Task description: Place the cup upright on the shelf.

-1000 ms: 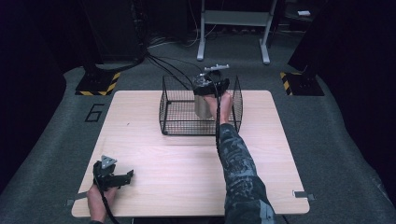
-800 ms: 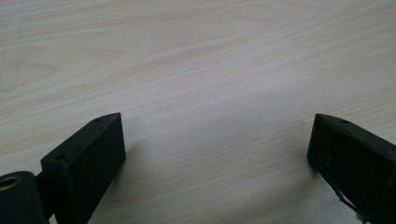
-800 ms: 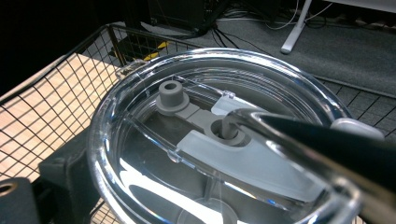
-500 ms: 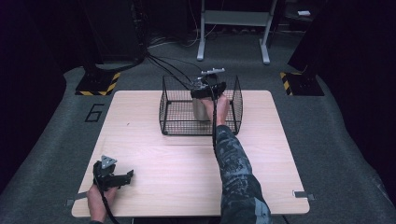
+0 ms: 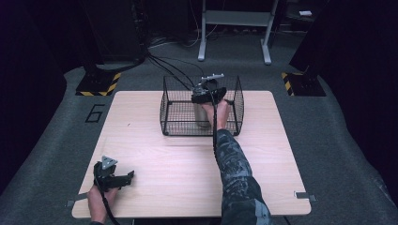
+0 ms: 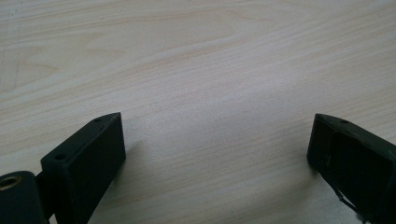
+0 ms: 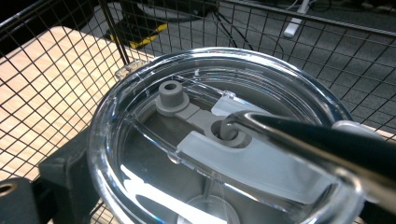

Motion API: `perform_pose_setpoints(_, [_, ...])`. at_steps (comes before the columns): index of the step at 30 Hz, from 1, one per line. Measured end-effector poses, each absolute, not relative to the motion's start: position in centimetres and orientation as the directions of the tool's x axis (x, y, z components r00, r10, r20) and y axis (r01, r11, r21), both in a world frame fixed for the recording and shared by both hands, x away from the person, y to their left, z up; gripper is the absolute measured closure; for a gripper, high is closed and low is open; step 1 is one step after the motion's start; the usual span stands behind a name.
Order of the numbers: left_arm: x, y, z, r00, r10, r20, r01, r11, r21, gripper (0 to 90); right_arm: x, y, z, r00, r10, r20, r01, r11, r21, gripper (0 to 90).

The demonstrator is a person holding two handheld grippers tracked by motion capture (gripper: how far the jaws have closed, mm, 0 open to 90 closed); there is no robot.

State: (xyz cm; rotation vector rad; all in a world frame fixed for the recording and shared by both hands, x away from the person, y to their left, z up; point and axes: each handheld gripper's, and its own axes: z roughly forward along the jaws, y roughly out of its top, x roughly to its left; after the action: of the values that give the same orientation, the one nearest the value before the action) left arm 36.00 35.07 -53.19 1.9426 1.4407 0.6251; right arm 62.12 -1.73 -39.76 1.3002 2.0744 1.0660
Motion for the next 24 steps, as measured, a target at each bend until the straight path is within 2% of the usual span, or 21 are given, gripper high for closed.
perform_pose_setpoints(10, [36.0, 35.0, -53.2, 0.285, 0.958, 0.001, 0.654, -0.195, 0.731, 4.3, 60.6, -3.3, -40.7, -0.453, 0.89, 0.045, 0.51, 0.217, 0.832, 3.3])
perform_pose_setpoints(15, [36.0, 35.0, -53.2, 0.284, 0.959, 0.005, 0.653, -0.197, 0.731, 4.3, 60.3, -2.9, -40.7, -0.463, 0.886, 0.014, 0.5, 0.249, 0.83, 3.0])
perform_pose_setpoints(24, [36.0, 35.0, -53.3, 0.282, 0.959, 0.003, 0.65, -0.194, 0.735, 4.3, 60.0, -3.2, -39.8, -0.475, 0.879, 0.037, 0.536, 0.256, 0.804, 0.0])
